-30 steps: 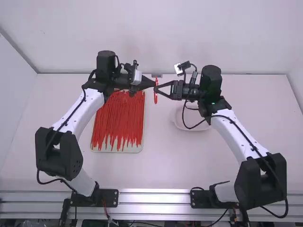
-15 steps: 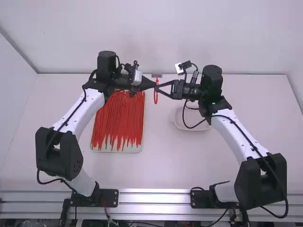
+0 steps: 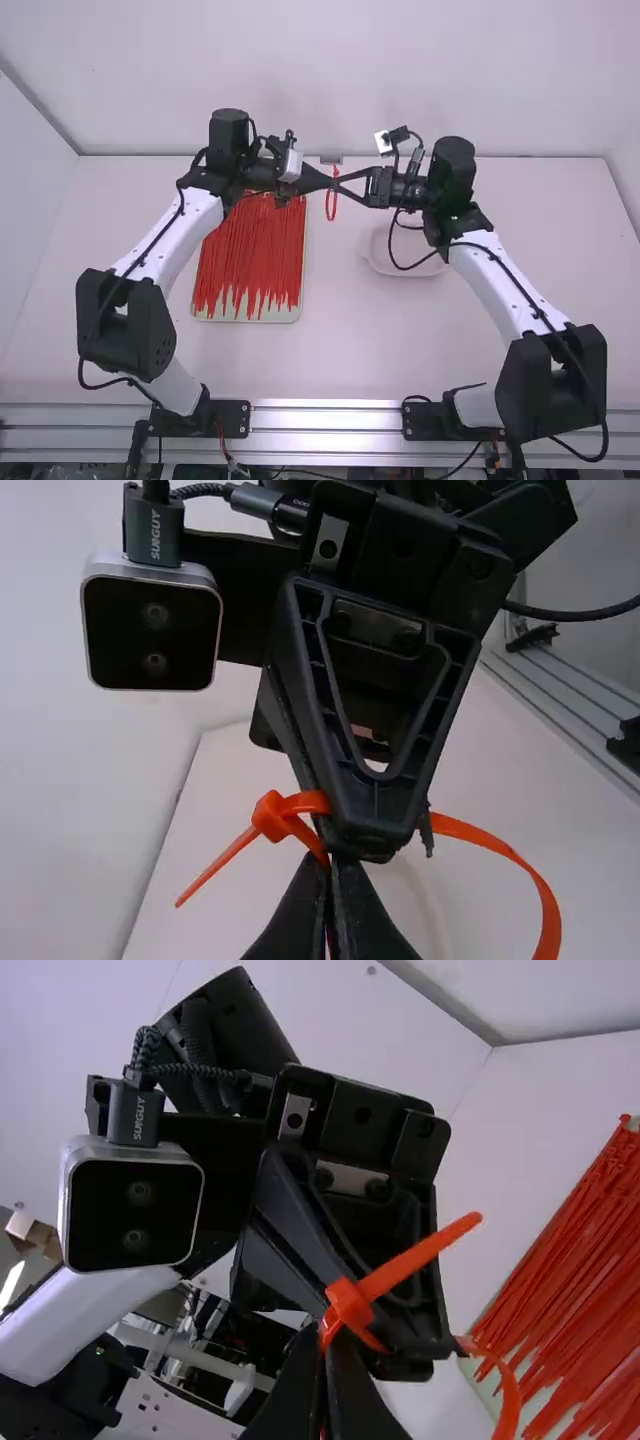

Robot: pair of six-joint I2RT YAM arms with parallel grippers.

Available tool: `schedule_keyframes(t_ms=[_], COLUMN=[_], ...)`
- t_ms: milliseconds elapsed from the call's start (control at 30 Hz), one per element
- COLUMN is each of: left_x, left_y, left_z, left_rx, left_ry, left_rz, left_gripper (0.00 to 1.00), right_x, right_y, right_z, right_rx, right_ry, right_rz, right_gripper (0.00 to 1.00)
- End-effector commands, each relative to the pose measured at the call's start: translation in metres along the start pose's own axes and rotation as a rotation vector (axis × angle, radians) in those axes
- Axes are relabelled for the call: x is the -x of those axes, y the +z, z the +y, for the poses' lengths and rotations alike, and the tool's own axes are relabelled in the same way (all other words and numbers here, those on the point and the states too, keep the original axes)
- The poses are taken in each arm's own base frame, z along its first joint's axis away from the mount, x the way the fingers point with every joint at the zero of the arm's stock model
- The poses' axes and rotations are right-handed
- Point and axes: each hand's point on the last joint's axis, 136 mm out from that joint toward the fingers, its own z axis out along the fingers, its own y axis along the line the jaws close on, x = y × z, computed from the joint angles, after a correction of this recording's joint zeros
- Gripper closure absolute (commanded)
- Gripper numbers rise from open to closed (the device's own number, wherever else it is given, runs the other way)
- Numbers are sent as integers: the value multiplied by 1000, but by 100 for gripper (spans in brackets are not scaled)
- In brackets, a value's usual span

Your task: Fasten the cable tie

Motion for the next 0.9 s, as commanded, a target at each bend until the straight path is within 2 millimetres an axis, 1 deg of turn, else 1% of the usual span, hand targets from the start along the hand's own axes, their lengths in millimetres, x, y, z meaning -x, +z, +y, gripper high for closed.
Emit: schedule_keyframes(t_ms=[0, 200, 367, 400, 433, 467, 533, 600, 733, 867], left_x=[19, 20, 20, 18, 16, 13, 9, 8, 17, 18], left_y=[10, 12, 12, 11, 10, 8, 4, 1, -2, -2], left_z=[-26, -28, -27, -24, -22, -17, -11, -10, -20, -22], left_rx=[-132, -139, -136, -120, -110, -85, -56, -50, -109, -116], left_ry=[12, 10, 18, 19, 19, 17, 14, 14, 7, -2], left_rz=[-106, -109, -107, -95, -87, -68, -47, -46, -103, -108], left_gripper=[98, 98, 98, 98, 98, 98, 98, 98, 98, 98], right_x=[21, 22, 16, 13, 13, 9, 3, 2, -1, -3], right_y=[-10, -10, -7, -8, -8, -7, -6, -7, -9, -9], right_z=[-20, -20, -15, -13, -12, -10, -5, -3, 0, 1], right_rx=[-85, -86, -62, -49, -44, -29, -2, 9, 28, 37], right_ry=[5, 1, -7, -7, -7, -6, -5, 7, 24, 24], right_rz=[-110, -111, -81, -65, -60, -42, -10, 3, 25, 36], right_gripper=[100, 100, 99, 92, 89, 79, 71, 64, 59, 55])
